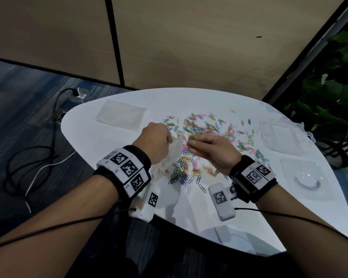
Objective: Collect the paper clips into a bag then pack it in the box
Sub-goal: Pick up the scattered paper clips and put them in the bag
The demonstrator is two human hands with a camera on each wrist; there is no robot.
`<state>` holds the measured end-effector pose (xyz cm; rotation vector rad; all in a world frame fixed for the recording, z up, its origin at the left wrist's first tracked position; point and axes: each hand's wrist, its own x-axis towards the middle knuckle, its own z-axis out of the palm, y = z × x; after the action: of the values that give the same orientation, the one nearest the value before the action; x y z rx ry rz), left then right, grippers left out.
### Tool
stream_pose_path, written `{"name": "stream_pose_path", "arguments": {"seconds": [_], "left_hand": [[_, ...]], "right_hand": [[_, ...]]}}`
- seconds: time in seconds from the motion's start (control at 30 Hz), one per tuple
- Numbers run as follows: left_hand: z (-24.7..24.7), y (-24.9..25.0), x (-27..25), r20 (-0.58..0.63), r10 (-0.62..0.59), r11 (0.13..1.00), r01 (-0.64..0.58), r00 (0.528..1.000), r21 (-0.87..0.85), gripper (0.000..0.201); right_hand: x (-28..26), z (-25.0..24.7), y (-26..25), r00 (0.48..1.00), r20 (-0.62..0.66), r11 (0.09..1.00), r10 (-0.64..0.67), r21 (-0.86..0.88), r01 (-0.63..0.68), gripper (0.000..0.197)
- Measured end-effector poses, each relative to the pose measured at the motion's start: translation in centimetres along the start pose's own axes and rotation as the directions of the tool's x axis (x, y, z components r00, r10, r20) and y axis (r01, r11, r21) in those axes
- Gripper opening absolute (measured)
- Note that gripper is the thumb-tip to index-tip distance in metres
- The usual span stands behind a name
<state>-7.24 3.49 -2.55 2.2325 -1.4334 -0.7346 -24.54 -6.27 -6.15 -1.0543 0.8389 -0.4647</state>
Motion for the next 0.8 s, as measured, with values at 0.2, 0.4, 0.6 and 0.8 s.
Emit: {"name": "stream_pose_path", "arguments": {"seconds": [0.2,0.4,0.6,0.8], "left_hand": [[0.7,0.9,0.1,-0.023,-0.006,1.0,0.006,1.0,0.004,0.026],[1.1,1.3,0.0,-0.01,0.008,1.0,-0.008,1.0,-0.003,0.023],[0.9,0.9,0.1,-0.023,-0.011,1.0,0.011,1.0,-0.004,0.027],[-1.0,-0.2,0.0,-0.066,-0.023,1.0,0.024,0.998,0.02,0.028]], "right_hand": [[-0.1,2.8,1.2,0.997,-0.035,0.977,-0.065,-0.207,0.056,0.014],[-0.2,3.4,2.0,0.989,-0.061,0.762,-0.131,-0.644,0.062,0.02],[-0.8,2.9,0.9,0.963,0.092,0.524,-0.254,-0.823,0.217,0.024],[-1.1,-2.9,2.6,0.99,-0.118,0.381,-0.074,-0.921,-0.081,0.079]]}}
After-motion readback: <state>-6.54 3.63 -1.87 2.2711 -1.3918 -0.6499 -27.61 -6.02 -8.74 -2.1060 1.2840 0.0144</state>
